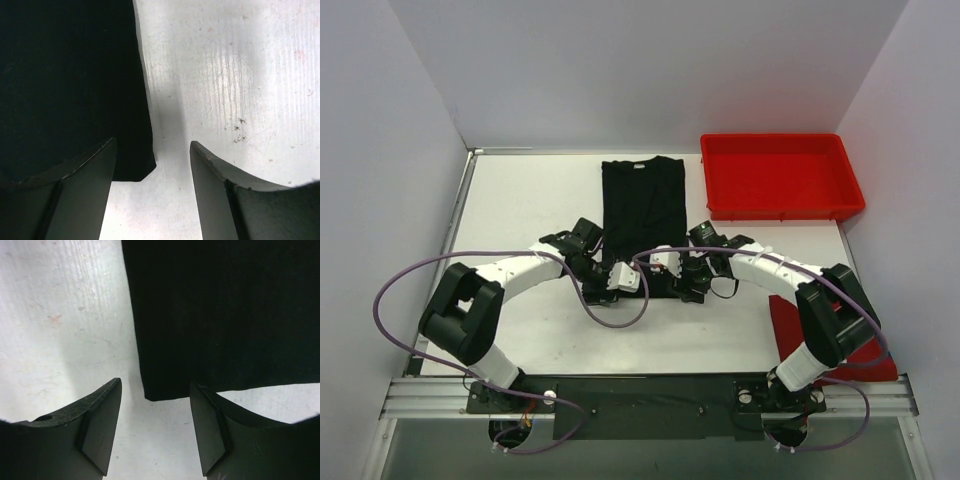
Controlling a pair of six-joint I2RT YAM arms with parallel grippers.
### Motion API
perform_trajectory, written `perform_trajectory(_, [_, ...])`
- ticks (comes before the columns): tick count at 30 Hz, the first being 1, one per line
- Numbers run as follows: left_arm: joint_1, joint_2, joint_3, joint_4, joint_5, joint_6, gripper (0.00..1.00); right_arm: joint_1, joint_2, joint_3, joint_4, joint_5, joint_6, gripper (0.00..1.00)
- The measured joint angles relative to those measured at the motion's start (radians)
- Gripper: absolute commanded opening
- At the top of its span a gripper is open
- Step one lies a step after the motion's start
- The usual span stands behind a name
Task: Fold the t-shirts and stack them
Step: Grab one side of the 2/3 rectangular tshirt with both arms
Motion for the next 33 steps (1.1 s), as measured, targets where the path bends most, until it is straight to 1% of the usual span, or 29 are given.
perform_trajectory(4, [-0.009, 0.006, -0.019, 0.03, -0.038, 0.008, 0.7, 0.014, 0.035, 0.0, 0.026, 0.041, -0.043, 0.47])
perform_trajectory(5, [-0.009, 0.008, -0.024, 0.042, -0.053, 0.009, 0.69, 0.02, 0.046, -0.002, 0.029, 0.048, -0.053, 0.44])
perform_trajectory(6, [-0.009, 0.011, -0.03, 0.053, -0.07, 0.009, 0.68, 0.025, 0.053, -0.005, 0.031, 0.057, -0.065, 0.43])
perform_trajectory(7, [-0.009, 0.011, -0.037, 0.063, -0.084, 0.01, 0.64, 0.031, 0.057, -0.011, 0.032, 0.066, -0.074, 0.38])
perform_trajectory(8, [-0.009, 0.013, -0.044, 0.068, -0.1, 0.011, 0.62, 0.039, 0.06, -0.015, 0.032, 0.077, -0.083, 0.32])
perform_trajectory(9, [-0.01, 0.013, -0.053, 0.076, -0.115, 0.013, 0.55, 0.047, 0.064, -0.016, 0.031, 0.087, -0.09, 0.28])
perform_trajectory(10, [-0.01, 0.013, -0.06, 0.083, -0.129, 0.017, 0.48, 0.053, 0.068, -0.015, 0.032, 0.091, -0.098, 0.16])
perform_trajectory(11, [-0.012, 0.014, -0.066, 0.093, -0.142, 0.023, 0.33, 0.061, 0.069, -0.014, 0.034, 0.103, -0.103, 0.12])
perform_trajectory(12, [-0.013, 0.014, -0.069, 0.101, -0.152, 0.026, 0.24, 0.068, 0.069, -0.013, 0.035, 0.111, -0.114, 0.03])
perform_trajectory(13, [-0.014, 0.015, -0.071, 0.107, -0.159, 0.018, 0.04, 0.074, 0.069, -0.012, 0.036, 0.121, -0.121, 0.0])
perform_trajectory(14, [-0.015, 0.015, -0.071, 0.114, -0.164, 0.02, 0.0, 0.077, 0.069, -0.012, 0.037, 0.128, -0.127, 0.0])
perform_trajectory(19, [-0.015, 0.014, -0.071, 0.122, -0.172, 0.003, 0.0, 0.084, 0.064, -0.012, 0.032, 0.138, -0.141, 0.0])
perform_trajectory(22, [-0.015, -0.002, -0.068, 0.085, -0.153, -0.017, 0.0, 0.086, 0.045, -0.009, -0.014, 0.114, -0.134, 0.0])
perform_trajectory(26, [-0.017, -0.074, -0.044, -0.054, -0.111, -0.032, 0.0, 0.119, -0.02, 0.017, -0.136, 0.071, -0.119, 0.0])
perform_trajectory(31, [-0.018, -0.259, 0.016, -0.288, -0.037, -0.016, 0.0, 0.201, -0.183, 0.054, -0.337, 0.009, -0.087, 0.0])
perform_trajectory(33, [-0.026, -0.348, 0.029, -0.392, 0.012, 0.004, 0.0, 0.248, -0.251, 0.072, -0.42, -0.015, -0.061, 0.0])
